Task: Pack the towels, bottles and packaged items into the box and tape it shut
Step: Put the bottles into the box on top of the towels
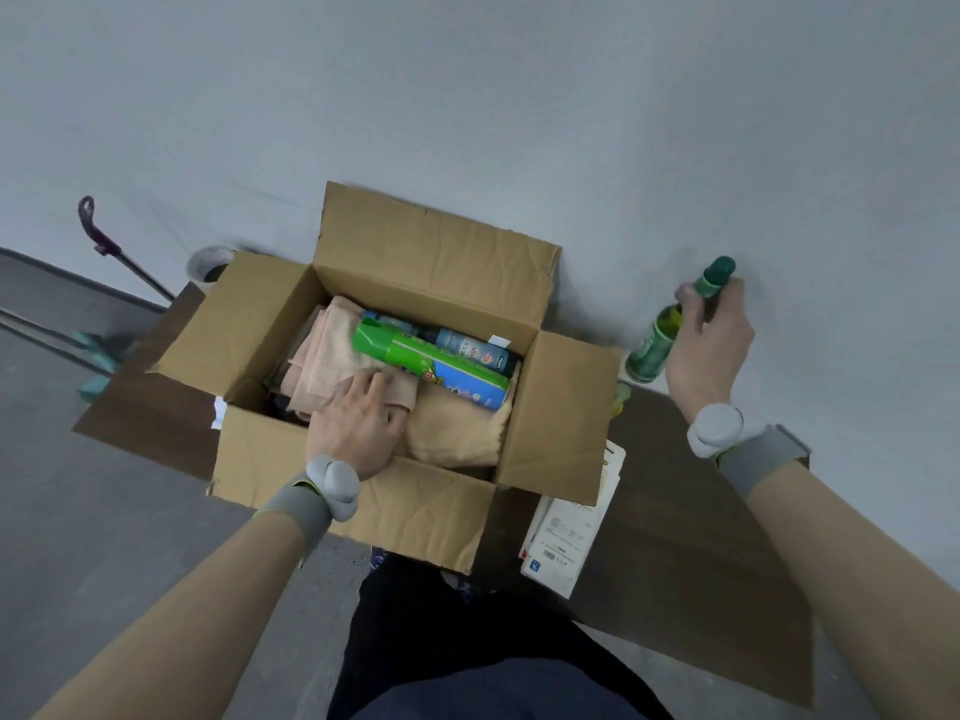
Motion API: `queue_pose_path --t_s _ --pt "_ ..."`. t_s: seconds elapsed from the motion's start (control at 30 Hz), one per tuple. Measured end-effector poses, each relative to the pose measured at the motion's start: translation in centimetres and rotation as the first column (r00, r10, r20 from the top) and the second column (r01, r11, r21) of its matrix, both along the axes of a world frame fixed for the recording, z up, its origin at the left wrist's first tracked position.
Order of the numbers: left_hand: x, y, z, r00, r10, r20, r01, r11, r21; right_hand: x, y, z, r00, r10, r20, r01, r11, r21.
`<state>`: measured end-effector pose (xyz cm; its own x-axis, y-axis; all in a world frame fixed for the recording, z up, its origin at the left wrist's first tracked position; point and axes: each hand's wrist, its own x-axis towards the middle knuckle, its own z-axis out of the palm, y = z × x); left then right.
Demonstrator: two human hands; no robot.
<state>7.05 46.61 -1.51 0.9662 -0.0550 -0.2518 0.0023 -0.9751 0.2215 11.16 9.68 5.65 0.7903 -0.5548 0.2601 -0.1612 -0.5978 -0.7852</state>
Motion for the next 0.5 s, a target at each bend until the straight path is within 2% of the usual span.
queue_pose_path --t_s 0.23,0.4,0.5 --pt "-0.3 0.0 0.3 1.000 0.010 -0.003 -0.010 1.000 -0.025 0.6 5.7 6.4 0.955 0.143 0.258 -0.128 0.989 -0.074" --pt "-0.4 0.1 0.3 1.000 0.016 0.006 -0.016 1.000 -0.020 0.8 11.3 8.5 0.906 0.296 0.302 -0.285 0.955 -0.081" --pt "-0.4 0.1 0.2 1.000 0.013 0.021 -0.013 0.999 -0.031 0.8 13.9 8.2 0.882 0.399 0.250 -0.396 0.916 -0.062"
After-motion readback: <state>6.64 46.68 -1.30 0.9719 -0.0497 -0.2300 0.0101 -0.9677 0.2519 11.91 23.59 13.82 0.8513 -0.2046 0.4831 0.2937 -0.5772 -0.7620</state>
